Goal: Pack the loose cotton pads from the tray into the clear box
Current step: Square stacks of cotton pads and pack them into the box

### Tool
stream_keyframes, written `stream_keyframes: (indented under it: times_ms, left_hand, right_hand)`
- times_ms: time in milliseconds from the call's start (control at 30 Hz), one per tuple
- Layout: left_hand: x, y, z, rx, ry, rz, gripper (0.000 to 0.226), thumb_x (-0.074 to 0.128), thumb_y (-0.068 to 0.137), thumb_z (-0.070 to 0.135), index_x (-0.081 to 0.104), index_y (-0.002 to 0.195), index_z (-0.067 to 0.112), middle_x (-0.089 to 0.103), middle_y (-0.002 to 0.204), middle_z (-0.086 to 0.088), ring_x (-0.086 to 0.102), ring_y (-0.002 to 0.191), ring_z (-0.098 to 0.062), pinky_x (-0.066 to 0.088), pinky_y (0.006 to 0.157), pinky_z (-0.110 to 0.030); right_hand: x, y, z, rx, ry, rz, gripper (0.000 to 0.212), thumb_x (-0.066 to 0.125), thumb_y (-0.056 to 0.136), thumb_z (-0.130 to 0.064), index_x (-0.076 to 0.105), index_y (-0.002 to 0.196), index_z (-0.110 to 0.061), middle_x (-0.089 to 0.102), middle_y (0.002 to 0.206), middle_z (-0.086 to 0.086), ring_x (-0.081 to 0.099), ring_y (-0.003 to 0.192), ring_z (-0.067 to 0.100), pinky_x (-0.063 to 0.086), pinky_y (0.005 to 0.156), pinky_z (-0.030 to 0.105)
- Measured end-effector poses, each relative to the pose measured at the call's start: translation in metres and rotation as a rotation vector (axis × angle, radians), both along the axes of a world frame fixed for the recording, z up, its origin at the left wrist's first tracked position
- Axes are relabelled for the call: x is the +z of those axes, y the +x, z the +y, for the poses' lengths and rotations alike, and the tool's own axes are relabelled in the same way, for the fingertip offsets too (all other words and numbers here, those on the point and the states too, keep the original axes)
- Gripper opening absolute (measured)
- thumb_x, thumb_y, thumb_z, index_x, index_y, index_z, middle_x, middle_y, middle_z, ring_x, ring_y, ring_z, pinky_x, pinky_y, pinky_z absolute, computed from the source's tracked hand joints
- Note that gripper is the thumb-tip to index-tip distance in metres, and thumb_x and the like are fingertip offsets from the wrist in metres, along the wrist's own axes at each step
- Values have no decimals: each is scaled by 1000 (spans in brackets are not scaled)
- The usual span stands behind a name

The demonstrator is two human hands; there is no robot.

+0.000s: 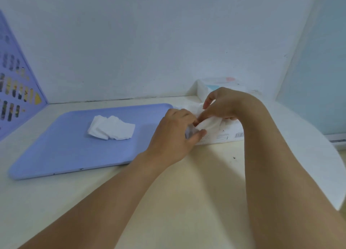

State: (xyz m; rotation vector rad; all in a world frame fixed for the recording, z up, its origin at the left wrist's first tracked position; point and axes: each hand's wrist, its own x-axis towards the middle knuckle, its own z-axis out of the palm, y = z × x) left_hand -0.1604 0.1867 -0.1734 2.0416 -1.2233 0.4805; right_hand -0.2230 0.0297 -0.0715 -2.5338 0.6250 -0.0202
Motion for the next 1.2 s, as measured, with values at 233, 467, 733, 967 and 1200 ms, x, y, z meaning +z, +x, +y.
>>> stream_keyframes:
  times_ms: [233,467,733,967,1200]
  left_hand:
    - [2,-3,0,32,20,-16,47,50,92,63,74,97,23,66,88,11,52,95,-16,48,84,-36]
    - [1,-2,1,13,88,-89,34,51,97,41,77,94,20,72,86,8,51,102,-22,49,86,-45]
    - [3,-3,2,52,143,-111,30,52,101,35,73,90,16,66,88,1,49,103,-31,48,82,-45]
    - [1,-1,0,33,91,-82,31,47,100,38,74,114,31,70,99,10,47,100,-24,48,83,-39]
    - [3,-4,0,63,98,-85,33,47,99,42,77,106,29,68,88,6,48,100,-27,47,76,-38]
  right_hand:
    - [-12,14,17,-37,-235,-33,56,89,65,-31,57,110,-18,63,99,1,67,87,24,55,80,35]
    - [-14,12,21,-91,-265,65,34,81,71,-29,50,79,-16,62,75,2,69,83,22,45,65,27]
    - [5,14,22,96,-67,-330,37,68,89,-39,75,75,-6,72,64,2,58,51,13,46,56,28]
    - [0,8,43,159,-206,149,54,30,109,-41,55,71,-11,49,30,-4,48,44,13,32,53,28]
    - [-2,9,48,145,-246,186,42,29,110,-26,50,76,-11,58,76,6,55,53,17,40,57,28]
